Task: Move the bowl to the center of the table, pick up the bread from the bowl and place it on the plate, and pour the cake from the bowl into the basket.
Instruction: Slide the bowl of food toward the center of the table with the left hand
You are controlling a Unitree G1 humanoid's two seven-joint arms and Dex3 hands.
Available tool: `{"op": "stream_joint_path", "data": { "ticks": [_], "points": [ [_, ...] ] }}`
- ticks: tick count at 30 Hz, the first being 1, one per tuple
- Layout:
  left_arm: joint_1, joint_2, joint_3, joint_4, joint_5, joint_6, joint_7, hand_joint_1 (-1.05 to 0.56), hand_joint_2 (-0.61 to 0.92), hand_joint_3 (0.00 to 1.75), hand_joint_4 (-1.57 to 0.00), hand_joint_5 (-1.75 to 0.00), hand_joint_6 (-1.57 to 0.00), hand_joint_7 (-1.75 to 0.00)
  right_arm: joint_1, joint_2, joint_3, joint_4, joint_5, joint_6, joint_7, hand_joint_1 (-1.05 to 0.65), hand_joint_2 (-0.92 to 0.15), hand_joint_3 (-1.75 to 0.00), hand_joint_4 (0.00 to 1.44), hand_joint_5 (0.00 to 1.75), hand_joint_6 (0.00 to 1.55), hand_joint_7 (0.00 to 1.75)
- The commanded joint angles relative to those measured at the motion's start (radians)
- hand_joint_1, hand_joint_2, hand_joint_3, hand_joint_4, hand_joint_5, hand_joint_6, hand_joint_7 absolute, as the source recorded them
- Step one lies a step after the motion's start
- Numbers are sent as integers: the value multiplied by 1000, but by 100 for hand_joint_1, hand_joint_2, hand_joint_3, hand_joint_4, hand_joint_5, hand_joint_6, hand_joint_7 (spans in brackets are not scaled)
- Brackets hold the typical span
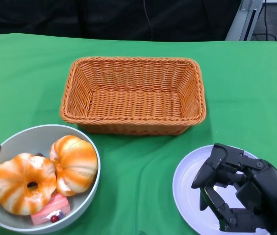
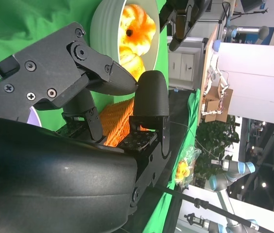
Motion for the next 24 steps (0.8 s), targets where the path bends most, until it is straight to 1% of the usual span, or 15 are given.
{"op": "stream_joint_path", "data": {
  "ticks": [1,10,14,16,18,22,24],
  "points": [
    [14,35,-8,-50,-1,45,-20,-62,92,55,-15,-1,-7,0,-4,-4,-2,0,6,-2,-3,-14,-60,-105,74,165,69,136],
    [23,31,-9,-99,-2,91,-22,-63,92,54,-16,-1,-8,0,-5,-8,-1,-2,4,3,-2,-15,-59,-107,73,166,69,137],
    [50,1,7,-146,-37,88,-26,-64,92,53,-11,0,-4,0,-6,-7,1,2,-5,-7,-4,-15,-59,-106,73,166,69,136],
    [52,2,7,-149,-41,89,-24,-64,92,52,-11,0,-4,0,-6,-7,1,2,-5,-7,-4,-15,-59,-105,73,166,69,136],
    [68,-20,17,-195,-77,108,-24,-64,92,52,-11,0,-5,-1,-5,-6,2,-3,-10,-3,-8,-16,-59,-105,73,166,69,136],
    [86,-17,10,-234,-99,118,-37,-65,92,52,-10,0,-5,-1,-5,-7,5,-6,-18,-3,-12,-15,-58,-106,74,165,70,135],
    [90,-17,15,-248,-130,127,-58,-65,92,53,-8,0,-4,0,-5,-7,5,-6,-20,-3,-14,-15,-58,-106,74,165,70,134]
  ]
}}
